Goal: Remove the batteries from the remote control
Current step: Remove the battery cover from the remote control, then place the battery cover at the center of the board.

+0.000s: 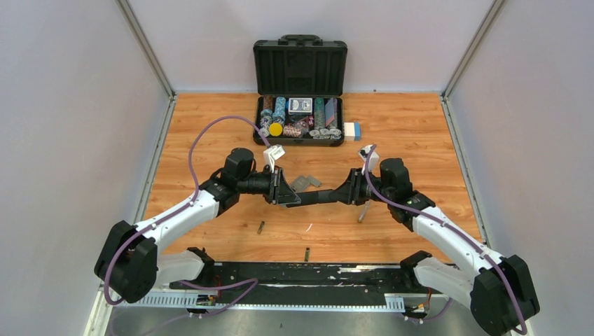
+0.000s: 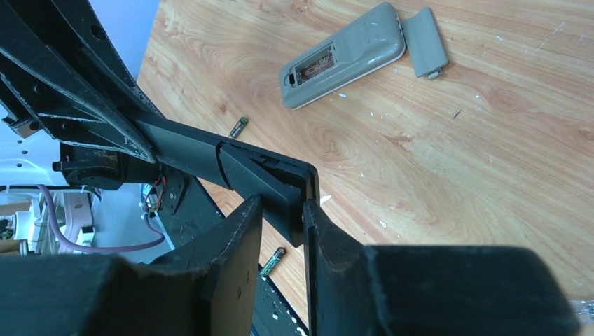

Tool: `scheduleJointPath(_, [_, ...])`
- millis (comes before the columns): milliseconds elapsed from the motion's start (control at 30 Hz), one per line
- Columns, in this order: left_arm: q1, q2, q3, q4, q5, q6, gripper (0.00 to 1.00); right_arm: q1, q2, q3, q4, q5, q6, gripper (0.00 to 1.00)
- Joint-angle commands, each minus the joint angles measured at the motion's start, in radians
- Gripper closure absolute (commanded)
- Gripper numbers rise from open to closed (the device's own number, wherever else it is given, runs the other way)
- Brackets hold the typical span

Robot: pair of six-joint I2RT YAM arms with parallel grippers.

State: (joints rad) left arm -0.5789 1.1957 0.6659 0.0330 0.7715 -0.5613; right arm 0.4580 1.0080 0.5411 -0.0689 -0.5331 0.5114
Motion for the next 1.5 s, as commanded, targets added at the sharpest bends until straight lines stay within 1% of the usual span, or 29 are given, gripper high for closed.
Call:
scheduleJointPath(0, [-0.004, -0.004, 0.011, 0.041, 0.057, 0.006, 1.0, -0.013, -0.013, -0.008, 0.006, 0.05, 0.005, 0.93])
scheduleJointPath(167, [-0.002, 0.018, 0.018, -0.014, 0.009, 0.031, 1.0, -0.016, -0.025, 0.001, 0.009, 0.025, 0.008, 1.0])
scheduleJointPath(433, [-0.001, 0.05, 0.009, -0.059, -0.066, 0.041, 1.0, -0.019, -0.085, -0.008, -0.014, 0.016, -0.004, 1.0])
scheduleJointPath(567, [0.001, 0.047, 0.017, -0.112, -0.127, 0.065, 1.0, -0.019, -0.085, -0.024, -0.052, -0.031, -0.01, 1.0])
scheduleJointPath(767, [0.003, 0.051, 0.019, -0.115, -0.137, 0.066, 1.0, -0.017, -0.082, -0.078, -0.068, -0.146, 0.046, 1.0])
scheduleJointPath(900, [0.004, 0.041, 0.02, -0.12, -0.168, 0.065, 1.0, -0.011, -0.074, -0.12, -0.094, -0.165, 0.079, 1.0])
scheduleJointPath(1000, [0.004, 0.032, 0.021, -0.118, -0.179, 0.06, 1.0, 0.001, -0.038, -0.142, -0.1, -0.19, 0.087, 1.0])
scheduleJointPath(1267, [0.004, 0.036, 0.017, -0.097, -0.15, 0.041, 1.0, 0.046, 0.086, -0.182, -0.091, -0.115, 0.093, 1.0])
scheduleJointPath(1400, [0.004, 0.036, 0.008, -0.091, -0.138, 0.037, 1.0, 0.066, 0.118, -0.174, -0.101, -0.072, 0.089, 1.0])
scheduleJointPath(1467, [0.004, 0.038, 0.002, -0.085, -0.126, 0.032, 1.0, 0.079, 0.122, -0.168, -0.11, -0.042, 0.088, 0.98])
